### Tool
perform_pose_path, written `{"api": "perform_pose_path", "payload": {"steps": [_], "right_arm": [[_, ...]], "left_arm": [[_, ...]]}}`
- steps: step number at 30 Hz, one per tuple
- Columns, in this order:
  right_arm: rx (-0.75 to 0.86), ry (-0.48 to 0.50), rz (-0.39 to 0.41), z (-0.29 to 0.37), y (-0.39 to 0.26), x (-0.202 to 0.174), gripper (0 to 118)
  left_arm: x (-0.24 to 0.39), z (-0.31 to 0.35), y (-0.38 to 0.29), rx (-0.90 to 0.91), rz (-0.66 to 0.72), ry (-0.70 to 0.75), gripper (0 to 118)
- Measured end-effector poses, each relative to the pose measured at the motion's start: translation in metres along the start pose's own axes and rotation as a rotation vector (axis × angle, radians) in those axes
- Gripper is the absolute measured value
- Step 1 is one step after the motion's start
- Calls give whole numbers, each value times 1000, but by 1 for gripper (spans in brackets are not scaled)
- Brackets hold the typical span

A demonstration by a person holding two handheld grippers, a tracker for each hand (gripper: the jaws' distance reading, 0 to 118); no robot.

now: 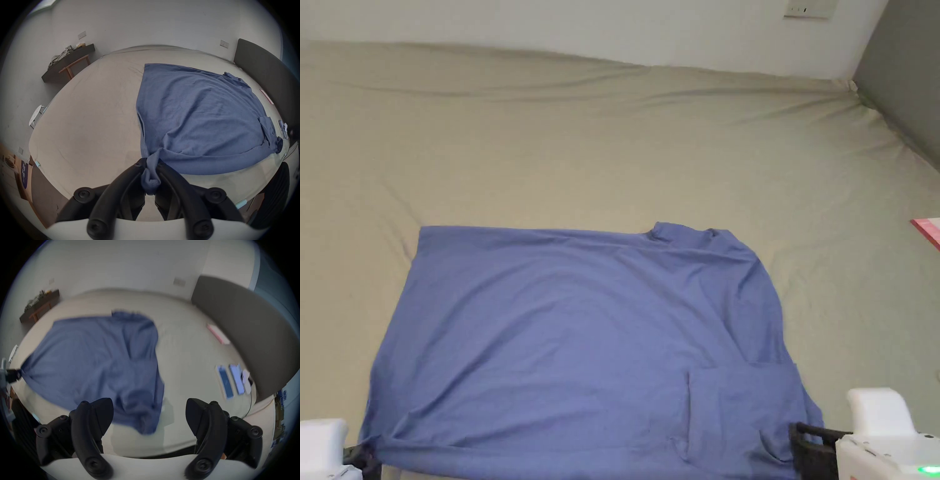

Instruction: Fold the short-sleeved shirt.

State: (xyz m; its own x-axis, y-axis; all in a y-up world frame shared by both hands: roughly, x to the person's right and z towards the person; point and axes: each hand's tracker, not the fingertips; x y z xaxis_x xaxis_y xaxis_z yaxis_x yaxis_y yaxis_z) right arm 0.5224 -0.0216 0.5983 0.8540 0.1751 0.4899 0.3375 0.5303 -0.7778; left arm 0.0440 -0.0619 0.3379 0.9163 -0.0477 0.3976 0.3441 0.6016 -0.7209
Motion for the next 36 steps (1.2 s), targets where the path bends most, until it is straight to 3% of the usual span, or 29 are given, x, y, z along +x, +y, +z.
{"api": "perform_pose_path", "payload": {"steps": [2,6,8,10,11,15,18,24,30,36], "right_arm": [[-100,7,7,-22,-16,-1,97],[-176,62,-83,-49,-32,-2,97],[-179,63,-81,-53,-32,-3,80],[-175,63,-77,-56,-31,-5,48],[-166,133,-93,-57,-31,-4,36],[-116,139,-86,-53,-30,-9,18],[-76,147,-125,-46,-30,-6,15],[85,188,-171,-13,-14,6,15],[144,203,-215,4,24,10,15],[140,181,-253,-20,72,8,15]], "left_arm": [[-1,-2,-4,-17,13,0,7],[0,-10,-10,-52,8,12,7],[3,-10,-10,-58,-5,21,7],[4,-12,-8,-65,-14,27,7],[4,-14,-8,-69,-12,26,7],[4,-17,-10,-83,-8,28,7],[3,-10,-10,-57,16,22,7],[-13,7,3,68,208,-67,7],[-12,14,37,153,243,-88,7],[-6,-9,77,157,267,-83,7]]}}
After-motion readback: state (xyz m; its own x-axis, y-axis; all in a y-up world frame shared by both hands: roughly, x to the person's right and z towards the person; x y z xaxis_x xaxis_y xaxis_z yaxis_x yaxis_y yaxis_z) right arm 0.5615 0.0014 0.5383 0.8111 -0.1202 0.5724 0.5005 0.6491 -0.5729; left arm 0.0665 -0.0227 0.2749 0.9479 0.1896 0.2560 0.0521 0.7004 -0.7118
